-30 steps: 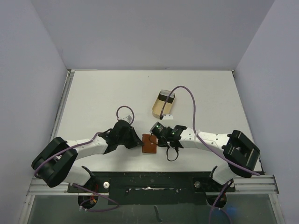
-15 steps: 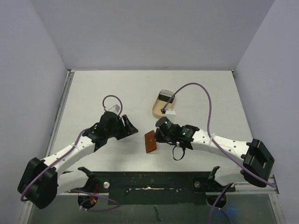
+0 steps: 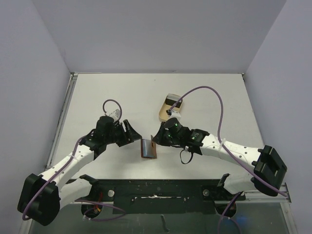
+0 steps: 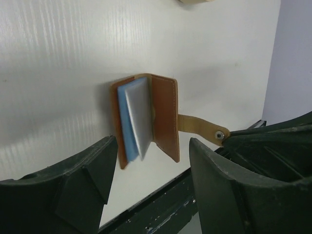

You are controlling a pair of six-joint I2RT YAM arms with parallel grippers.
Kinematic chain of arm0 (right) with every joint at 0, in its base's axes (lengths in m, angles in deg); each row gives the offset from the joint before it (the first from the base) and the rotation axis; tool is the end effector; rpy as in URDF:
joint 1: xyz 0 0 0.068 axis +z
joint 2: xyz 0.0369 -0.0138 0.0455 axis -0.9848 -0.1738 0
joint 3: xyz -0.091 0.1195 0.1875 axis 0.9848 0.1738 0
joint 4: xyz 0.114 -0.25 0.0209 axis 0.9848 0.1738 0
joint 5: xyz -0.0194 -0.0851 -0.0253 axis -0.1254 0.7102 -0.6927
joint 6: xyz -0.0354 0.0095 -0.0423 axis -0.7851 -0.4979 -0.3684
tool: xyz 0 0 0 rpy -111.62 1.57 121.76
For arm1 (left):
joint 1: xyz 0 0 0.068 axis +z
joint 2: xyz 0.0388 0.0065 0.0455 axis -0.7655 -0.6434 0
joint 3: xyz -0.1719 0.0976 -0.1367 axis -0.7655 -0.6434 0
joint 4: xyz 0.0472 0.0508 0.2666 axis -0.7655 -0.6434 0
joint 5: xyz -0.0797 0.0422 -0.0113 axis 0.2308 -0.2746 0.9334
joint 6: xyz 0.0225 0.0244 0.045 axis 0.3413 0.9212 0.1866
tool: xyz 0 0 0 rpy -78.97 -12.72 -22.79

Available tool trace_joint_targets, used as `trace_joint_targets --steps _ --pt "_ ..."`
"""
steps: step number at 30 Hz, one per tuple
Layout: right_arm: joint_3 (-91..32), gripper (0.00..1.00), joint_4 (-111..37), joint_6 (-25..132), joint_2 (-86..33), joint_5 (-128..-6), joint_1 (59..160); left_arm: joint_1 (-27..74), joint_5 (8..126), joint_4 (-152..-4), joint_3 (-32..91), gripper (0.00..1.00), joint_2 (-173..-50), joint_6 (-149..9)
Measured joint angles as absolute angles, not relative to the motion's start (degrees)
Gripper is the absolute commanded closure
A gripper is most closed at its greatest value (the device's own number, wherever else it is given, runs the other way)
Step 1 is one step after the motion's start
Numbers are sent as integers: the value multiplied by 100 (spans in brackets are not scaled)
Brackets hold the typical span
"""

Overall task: Put the credit cards into the card holder
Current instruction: Open the card holder at the center of the board.

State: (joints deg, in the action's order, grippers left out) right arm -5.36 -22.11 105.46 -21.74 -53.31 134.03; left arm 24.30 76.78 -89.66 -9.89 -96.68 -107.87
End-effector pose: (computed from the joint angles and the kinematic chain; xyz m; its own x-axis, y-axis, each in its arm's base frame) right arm 0.1865 0.2503 0.2093 -0.8463 0.2849 -0.4501 -0.0645 0.7839 0.6175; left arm 0.2218 -0.1198 0.1787 -0.8370 -0.3936 -0.3801 0.0047 0.6895 -0.7243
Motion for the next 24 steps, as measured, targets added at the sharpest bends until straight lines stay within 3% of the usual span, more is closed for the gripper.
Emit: trace_joint_targets --steps 24 --pt "367 100 -1761 10548 -1652 -5049 12885 2454 8144 -8152 -1730 47 -10689 -10822"
